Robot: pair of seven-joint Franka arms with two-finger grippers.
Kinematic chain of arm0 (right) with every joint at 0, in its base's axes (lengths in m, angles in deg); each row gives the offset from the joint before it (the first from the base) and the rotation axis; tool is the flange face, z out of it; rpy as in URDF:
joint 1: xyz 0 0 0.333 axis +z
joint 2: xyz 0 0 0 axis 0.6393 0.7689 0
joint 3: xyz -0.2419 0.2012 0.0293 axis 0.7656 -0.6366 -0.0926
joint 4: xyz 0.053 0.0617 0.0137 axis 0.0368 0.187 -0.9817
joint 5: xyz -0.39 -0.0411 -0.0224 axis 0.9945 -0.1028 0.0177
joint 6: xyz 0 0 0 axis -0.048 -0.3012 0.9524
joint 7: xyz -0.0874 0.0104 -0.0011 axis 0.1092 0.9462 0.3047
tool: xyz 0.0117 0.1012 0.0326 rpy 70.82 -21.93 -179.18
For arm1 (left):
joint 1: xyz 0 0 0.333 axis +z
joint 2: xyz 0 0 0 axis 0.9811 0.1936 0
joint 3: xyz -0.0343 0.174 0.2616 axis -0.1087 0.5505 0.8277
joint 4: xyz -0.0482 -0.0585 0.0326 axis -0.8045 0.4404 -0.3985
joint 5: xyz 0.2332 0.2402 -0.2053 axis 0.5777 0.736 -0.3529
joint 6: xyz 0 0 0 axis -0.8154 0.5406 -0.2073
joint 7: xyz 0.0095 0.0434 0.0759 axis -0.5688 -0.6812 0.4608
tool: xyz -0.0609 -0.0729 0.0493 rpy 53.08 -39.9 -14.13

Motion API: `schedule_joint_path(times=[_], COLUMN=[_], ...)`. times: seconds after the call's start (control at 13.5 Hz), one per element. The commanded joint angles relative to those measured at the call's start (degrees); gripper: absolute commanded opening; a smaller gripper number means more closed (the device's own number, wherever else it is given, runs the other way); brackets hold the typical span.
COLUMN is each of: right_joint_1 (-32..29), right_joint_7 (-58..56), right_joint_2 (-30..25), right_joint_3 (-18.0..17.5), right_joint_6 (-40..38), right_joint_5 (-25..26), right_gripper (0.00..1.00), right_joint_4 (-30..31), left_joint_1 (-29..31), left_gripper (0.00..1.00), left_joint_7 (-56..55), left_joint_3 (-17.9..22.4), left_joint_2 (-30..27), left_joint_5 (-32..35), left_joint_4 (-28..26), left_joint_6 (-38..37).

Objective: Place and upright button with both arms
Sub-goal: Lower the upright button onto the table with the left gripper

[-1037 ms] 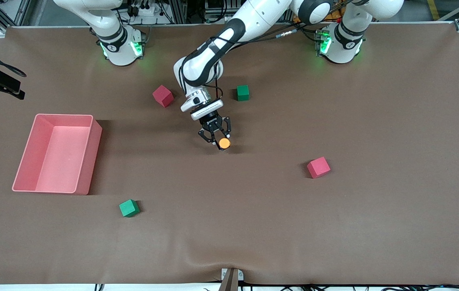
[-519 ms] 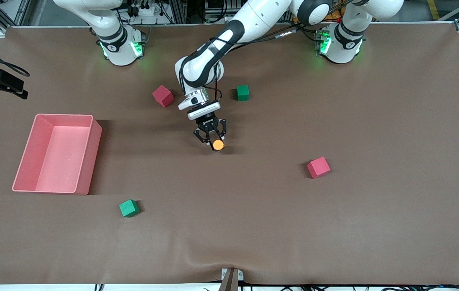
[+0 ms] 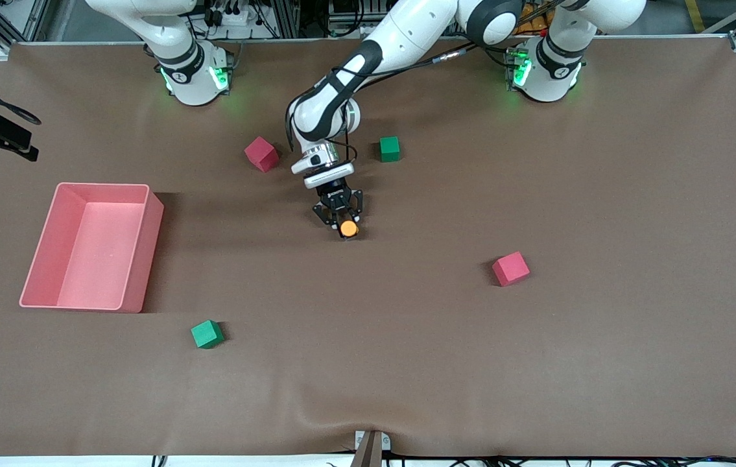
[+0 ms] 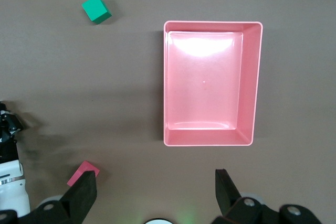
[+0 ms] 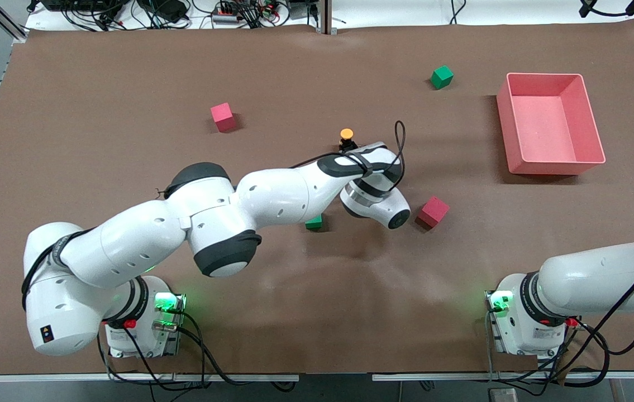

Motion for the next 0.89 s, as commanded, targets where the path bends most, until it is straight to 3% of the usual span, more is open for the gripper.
schedule_joint_path(times=[0.0,0.22,0.37,0.44,0.59,0.67,0.81], right_joint_1=[0.0,2.37,2.73,2.64,2.73,2.82,2.64], right_joint_7=[-0.43,-0.43,-0.34,-0.34,-0.25,-0.25,-0.25], right_joint_2=[0.39,0.48,0.39,0.39,0.39,0.39,0.39], right_joint_3=[-0.45,-0.54,-0.54,-0.54,-0.54,-0.63,-0.54], right_joint_6=[-0.48,-0.66,-0.75,-0.75,-0.92,-0.84,-0.83], right_joint_5=[-0.14,-0.14,-0.23,-0.23,-0.23,-0.23,-1.71], right_gripper=[1.0,1.0,1.0,1.0,1.0,1.0,1.0], right_joint_4=[-0.55,0.41,0.42,0.42,0.42,0.33,0.24], left_joint_1=[-0.33,-0.6,-0.6,-0.6,-0.6,-0.6,-0.6], left_gripper=[0.13,0.19,0.34,0.37,0.61,0.68,0.69], left_joint_7=[-2.84,-5.13,-5.57,-5.66,-5.49,-5.49,-5.49], left_joint_3=[0.28,0.11,0.11,0.02,0.02,0.02,0.02], left_joint_2=[0.72,1.6,1.6,1.6,1.6,1.6,1.16], left_joint_5=[2.72,3.69,3.6,3.6,3.6,3.6,3.34], left_joint_4=[1.4,1.31,1.31,1.31,1.31,1.4,1.31], left_joint_6=[-1.94,-2.13,-2.13,-2.13,-2.13,-2.13,-2.13])
